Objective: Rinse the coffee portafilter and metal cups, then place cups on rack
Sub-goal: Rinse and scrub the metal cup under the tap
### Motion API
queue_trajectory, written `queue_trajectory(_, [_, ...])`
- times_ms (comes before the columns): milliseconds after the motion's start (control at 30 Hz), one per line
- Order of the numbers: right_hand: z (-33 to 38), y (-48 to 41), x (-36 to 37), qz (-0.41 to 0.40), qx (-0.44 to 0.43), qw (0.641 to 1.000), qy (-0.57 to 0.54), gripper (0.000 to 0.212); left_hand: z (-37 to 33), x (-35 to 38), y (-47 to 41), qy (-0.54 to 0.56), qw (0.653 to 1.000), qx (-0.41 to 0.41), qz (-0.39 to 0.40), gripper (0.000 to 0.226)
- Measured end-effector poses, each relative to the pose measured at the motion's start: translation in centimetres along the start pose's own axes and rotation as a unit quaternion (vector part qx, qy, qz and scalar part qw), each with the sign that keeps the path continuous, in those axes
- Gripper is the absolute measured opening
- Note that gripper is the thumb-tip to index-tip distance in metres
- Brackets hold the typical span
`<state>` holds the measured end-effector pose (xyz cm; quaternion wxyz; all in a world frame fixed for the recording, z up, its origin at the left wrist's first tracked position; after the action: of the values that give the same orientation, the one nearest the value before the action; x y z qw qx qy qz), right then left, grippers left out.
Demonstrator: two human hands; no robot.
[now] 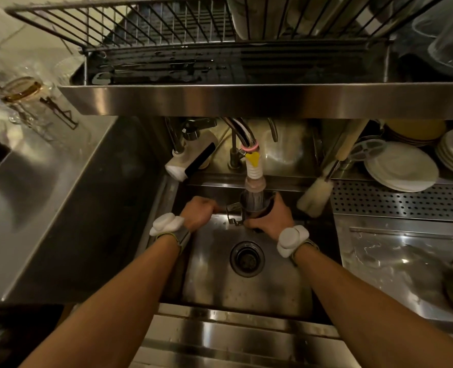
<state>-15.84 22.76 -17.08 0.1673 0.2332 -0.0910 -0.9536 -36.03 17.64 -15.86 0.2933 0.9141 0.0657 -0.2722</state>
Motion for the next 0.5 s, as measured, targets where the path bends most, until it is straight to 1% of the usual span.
queue_trajectory(133, [0.2, 0.1, 0.8, 0.045, -0.011, 0.999, 0.023, 0.082, -0.2, -0.3, -0.1, -0.057, 0.998, 0.014, -0.01, 0.031])
queue_trajectory(267, [0.1, -0.5, -0.5, 0.023, -0.012, 0.999, 0.019, 0.084, -0.9, -0.5, -0.3, -0.08, 0.996, 0.033, -0.02, 0.031])
queue_trajectory(333, [0.8, -0.5, 0.1, 0.034, -0.019, 0.999, 0.023, 0.081, -1.1, -0.4, -0.5, -0.088, 0.995, 0.037, -0.02, 0.036])
queue_trajectory(433, [0.9, -0.5, 0.7, 0.064, -0.029, 0.996, 0.049, 0.083, -1.3, -0.5, -0.7, -0.083, 0.996, 0.039, -0.02, 0.038])
queue_trajectory(500, [0.6, -0.6, 0.1, 0.055, -0.026, 0.997, 0.053, 0.082, -1.4, -0.7, -0.7, -0.084, 0.995, 0.046, -0.023, 0.039])
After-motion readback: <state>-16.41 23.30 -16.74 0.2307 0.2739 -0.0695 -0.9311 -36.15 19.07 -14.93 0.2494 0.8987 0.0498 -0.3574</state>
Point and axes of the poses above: each hand's wrist, its own y-axis away from the middle knuckle, its own x-axis out of the palm, z = x × y, the point moved 10 cm from there along -y, towards the middle knuckle, and after that the axes turned 1 degree about z, right-handed, at the moved point
